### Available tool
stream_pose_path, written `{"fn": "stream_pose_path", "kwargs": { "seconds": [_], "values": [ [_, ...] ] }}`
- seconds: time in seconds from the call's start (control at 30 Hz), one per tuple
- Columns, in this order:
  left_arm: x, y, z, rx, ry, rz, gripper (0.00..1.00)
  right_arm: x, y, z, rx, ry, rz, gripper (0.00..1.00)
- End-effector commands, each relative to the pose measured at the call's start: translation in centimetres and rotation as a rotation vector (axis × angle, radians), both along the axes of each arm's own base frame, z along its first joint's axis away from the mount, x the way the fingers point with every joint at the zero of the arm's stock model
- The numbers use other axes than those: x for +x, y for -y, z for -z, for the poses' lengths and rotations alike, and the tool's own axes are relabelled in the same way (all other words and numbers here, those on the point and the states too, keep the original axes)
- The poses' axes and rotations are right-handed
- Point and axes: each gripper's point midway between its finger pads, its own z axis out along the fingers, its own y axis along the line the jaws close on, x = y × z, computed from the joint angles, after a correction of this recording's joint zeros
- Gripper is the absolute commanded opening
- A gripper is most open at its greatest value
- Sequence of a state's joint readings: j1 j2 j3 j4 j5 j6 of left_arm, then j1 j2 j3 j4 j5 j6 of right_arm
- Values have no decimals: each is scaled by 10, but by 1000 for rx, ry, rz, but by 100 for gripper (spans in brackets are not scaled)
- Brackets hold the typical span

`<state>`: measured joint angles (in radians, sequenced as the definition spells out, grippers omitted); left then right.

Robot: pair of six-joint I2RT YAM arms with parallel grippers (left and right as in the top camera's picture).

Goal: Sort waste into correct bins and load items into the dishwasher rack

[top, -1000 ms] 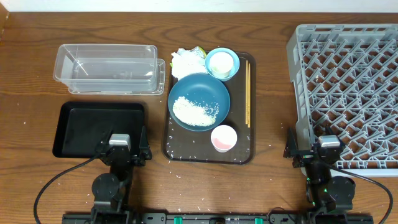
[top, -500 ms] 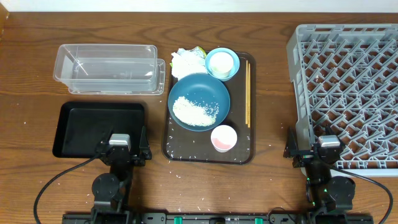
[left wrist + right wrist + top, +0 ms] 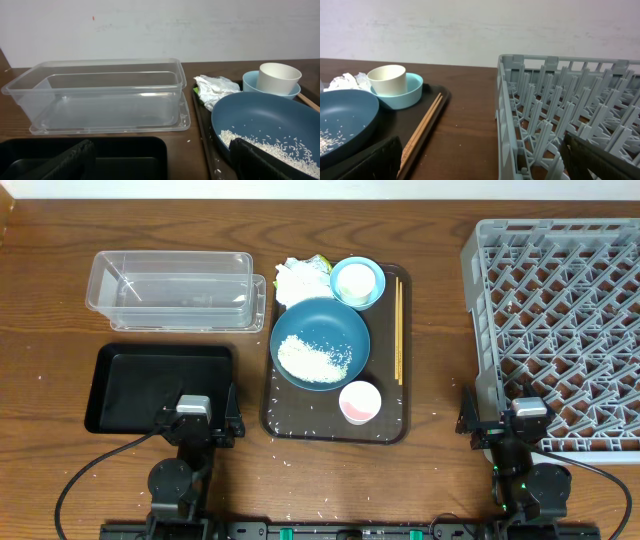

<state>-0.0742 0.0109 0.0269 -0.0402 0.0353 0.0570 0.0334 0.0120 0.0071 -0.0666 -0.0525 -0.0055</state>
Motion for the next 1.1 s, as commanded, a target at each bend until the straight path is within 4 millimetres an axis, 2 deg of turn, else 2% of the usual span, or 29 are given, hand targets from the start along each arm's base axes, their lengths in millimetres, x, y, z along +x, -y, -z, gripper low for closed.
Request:
{"fn": "stream_pose_path", "kwargs": {
  "seconds": [0.0, 0.8, 0.87, 0.9, 0.97, 1.07],
  "values": [
    [0, 2, 16, 16, -43, 10, 88, 0, -3, 1, -10, 0, -14, 99],
    [0, 2, 16, 16, -43, 11, 88, 0, -3, 1, -10, -1, -14, 99],
    [0, 5, 11, -1, -22, 26, 89, 0, -3, 1, -10, 0, -14, 99],
    [-1, 14, 9, -51, -19, 74, 88, 0, -3, 1, -10, 0, -14, 99],
    [-8, 47, 8, -202, -49, 253, 89, 0, -3, 1, -10, 0, -14, 99],
    [-38, 101, 0, -479, -160, 579, 88, 0, -3, 1, -10, -1, -14, 99]
  ]
}}
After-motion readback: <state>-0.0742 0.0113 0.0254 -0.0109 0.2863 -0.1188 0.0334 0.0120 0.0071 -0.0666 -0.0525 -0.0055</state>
